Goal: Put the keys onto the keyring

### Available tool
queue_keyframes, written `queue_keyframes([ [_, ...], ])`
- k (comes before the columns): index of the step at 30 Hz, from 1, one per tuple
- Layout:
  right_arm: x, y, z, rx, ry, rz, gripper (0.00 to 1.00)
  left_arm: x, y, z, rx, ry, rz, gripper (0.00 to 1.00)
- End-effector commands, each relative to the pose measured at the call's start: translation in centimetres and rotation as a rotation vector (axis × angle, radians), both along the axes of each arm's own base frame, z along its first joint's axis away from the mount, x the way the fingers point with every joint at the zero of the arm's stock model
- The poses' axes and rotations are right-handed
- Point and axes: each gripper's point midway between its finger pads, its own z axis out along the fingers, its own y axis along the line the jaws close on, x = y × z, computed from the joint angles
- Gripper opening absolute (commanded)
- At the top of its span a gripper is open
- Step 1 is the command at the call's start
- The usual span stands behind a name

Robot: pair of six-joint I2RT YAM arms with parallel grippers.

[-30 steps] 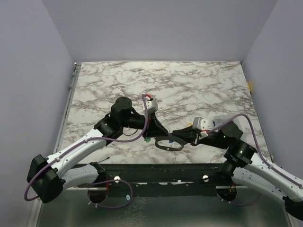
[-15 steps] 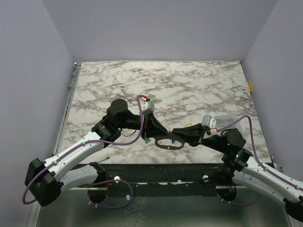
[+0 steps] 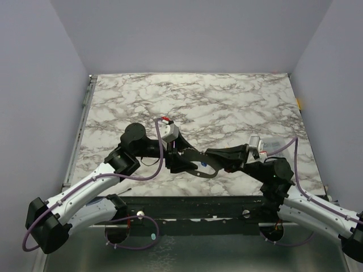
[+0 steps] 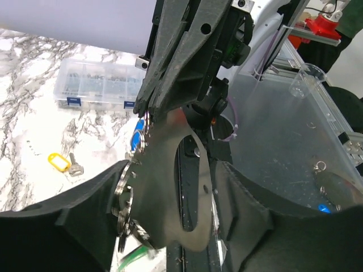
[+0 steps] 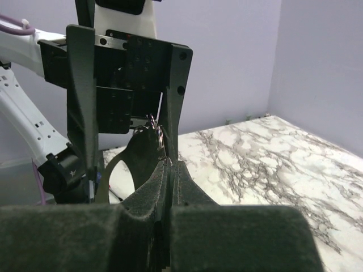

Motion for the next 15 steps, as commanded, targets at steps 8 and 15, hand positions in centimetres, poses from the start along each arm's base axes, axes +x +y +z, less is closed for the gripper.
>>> queue_keyframes([
  [8, -1.0, 0.3, 2.1, 0.017, -0.095, 0.048, 0.01, 1.1, 0.9, 2.3, -0.085, -0.136, 0.12, 0.8],
  [15, -1.3, 0.7, 1.9, -0.025, -0.115, 0.075, 0.01, 1.2, 0.8, 4.3, -0.122, -0.232, 0.106, 0.91],
])
